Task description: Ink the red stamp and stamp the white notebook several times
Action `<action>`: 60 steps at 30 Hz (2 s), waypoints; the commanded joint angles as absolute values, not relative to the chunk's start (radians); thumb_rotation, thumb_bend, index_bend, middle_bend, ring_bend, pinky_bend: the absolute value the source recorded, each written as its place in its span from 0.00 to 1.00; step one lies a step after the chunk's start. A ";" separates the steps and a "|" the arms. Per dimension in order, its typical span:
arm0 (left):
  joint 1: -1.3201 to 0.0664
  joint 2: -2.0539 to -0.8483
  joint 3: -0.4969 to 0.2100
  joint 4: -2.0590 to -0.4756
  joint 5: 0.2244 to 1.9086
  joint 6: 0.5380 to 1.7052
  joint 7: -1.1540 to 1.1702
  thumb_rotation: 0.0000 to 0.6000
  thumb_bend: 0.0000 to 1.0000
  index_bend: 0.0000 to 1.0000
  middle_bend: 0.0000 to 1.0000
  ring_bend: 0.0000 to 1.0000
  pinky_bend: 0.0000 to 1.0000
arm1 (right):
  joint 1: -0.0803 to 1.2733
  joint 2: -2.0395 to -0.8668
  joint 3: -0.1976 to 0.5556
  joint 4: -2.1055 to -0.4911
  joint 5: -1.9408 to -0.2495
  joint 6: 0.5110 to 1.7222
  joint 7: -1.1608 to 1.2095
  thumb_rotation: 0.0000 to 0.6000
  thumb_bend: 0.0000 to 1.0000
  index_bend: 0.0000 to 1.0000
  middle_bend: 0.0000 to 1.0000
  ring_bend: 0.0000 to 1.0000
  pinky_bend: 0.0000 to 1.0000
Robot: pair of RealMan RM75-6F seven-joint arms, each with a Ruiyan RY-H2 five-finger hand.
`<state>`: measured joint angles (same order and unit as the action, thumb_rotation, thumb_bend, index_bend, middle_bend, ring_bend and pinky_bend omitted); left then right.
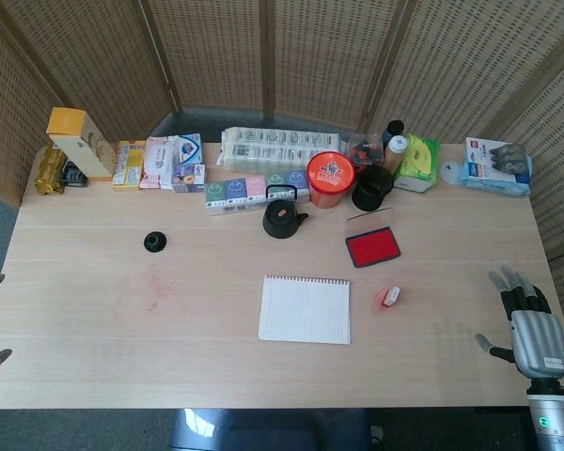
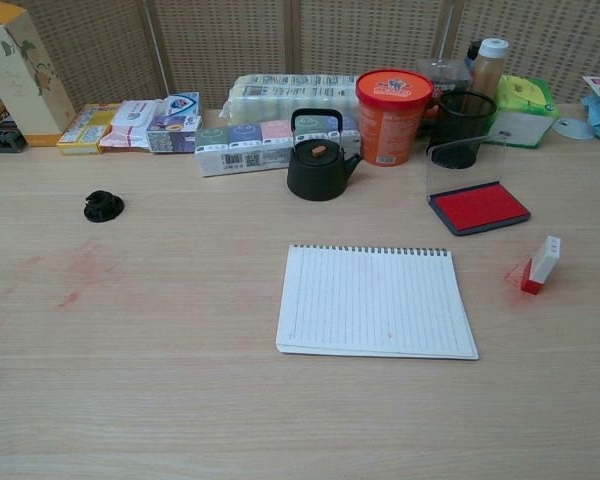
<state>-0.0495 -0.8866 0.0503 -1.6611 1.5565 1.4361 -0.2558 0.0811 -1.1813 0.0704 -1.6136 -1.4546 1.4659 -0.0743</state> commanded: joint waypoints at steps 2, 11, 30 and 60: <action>-0.048 -0.885 0.049 -1.661 1.557 1.440 -0.255 1.00 0.00 0.00 0.00 0.00 0.00 | 0.083 -1.184 0.068 -1.609 -1.456 1.461 -0.073 1.00 0.03 0.07 0.04 0.04 0.12; -0.038 -0.875 0.041 -1.639 1.565 1.477 -0.300 1.00 0.00 0.00 0.00 0.00 0.00 | 0.124 -1.256 0.085 -1.509 -1.457 1.419 -0.069 1.00 0.09 0.09 0.20 0.22 0.22; -0.121 -0.889 -0.004 -1.657 1.403 1.284 -0.240 1.00 0.00 0.00 0.00 0.00 0.00 | 0.333 -1.474 0.027 -1.017 -1.670 1.301 0.244 1.00 0.28 0.12 1.00 1.00 1.00; -0.146 -0.897 -0.024 -1.664 1.334 1.218 -0.201 1.00 0.00 0.00 0.00 0.00 0.00 | 0.462 -1.742 -0.057 -0.613 -1.748 1.300 0.342 1.00 0.31 0.20 1.00 1.00 1.00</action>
<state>-0.1463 -0.8975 -0.0241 -1.6635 1.3337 1.2182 -0.2012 0.4594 -1.7379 -0.0560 -0.6174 -1.7511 1.3019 0.3384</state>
